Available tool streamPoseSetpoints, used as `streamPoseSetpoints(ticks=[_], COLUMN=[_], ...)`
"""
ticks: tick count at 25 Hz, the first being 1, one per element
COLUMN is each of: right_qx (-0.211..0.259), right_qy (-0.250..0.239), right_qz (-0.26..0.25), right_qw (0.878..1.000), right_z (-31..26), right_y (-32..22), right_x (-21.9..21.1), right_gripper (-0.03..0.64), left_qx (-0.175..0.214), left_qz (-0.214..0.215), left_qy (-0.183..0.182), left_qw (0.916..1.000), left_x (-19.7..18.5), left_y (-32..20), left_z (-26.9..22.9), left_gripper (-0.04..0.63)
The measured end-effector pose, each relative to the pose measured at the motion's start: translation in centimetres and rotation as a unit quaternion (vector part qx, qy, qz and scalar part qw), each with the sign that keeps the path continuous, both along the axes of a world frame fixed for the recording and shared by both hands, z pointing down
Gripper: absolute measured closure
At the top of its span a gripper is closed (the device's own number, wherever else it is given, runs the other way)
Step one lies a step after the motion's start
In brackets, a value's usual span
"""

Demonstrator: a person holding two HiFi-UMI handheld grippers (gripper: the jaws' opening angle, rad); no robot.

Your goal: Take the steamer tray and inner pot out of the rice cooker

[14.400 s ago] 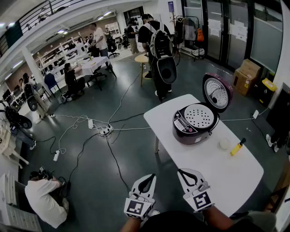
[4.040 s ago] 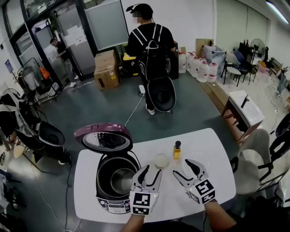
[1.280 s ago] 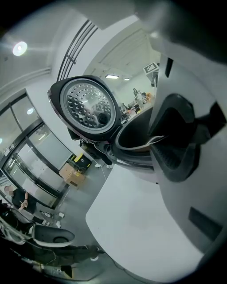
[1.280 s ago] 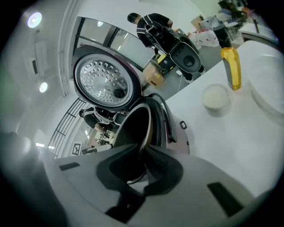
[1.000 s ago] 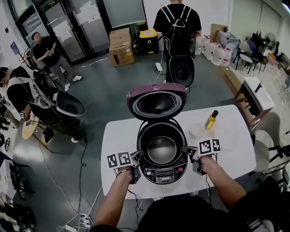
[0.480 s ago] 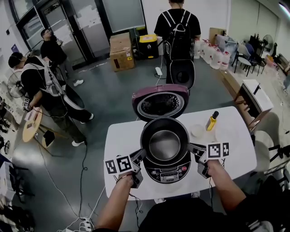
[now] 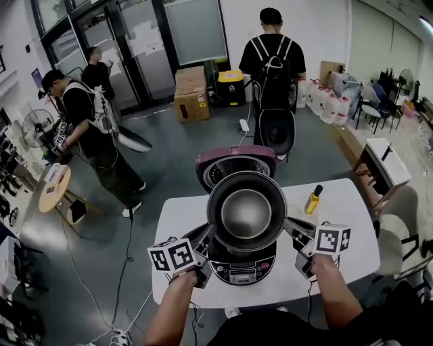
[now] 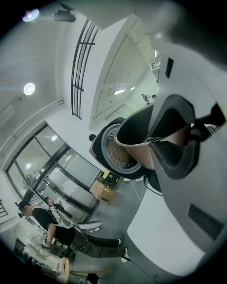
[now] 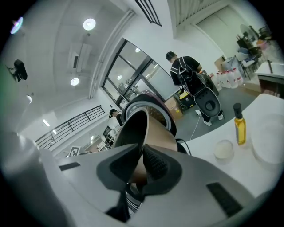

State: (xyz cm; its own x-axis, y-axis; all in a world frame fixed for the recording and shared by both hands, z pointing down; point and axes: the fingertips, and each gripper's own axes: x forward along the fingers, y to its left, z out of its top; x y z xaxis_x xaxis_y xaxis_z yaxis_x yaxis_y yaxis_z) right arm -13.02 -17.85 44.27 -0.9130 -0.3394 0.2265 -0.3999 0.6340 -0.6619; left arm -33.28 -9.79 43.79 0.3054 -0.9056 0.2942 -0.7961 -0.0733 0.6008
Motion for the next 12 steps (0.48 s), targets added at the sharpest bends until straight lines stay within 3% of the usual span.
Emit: streamPoseSetpoints(ticks=[6, 12], right_qx=[0.032, 0.032], right_qy=[0.007, 0.002], right_qz=[0.021, 0.057], right_qw=[0.999, 0.998], right_z=[-1.7, -1.6], right_y=[-1.5, -2.0], right_x=[5.6, 12.1], right_gripper=[0.583, 0.583], left_qx=[0.022, 0.023], left_qz=[0.008, 0.026], left_qy=[0.000, 0.007], left_qw=[0.9997, 0.9994], left_x=[5.5, 11.7], left_y=[-0.9, -2.0], left_z=[-1.8, -1.3], left_gripper=[0.560, 0.558])
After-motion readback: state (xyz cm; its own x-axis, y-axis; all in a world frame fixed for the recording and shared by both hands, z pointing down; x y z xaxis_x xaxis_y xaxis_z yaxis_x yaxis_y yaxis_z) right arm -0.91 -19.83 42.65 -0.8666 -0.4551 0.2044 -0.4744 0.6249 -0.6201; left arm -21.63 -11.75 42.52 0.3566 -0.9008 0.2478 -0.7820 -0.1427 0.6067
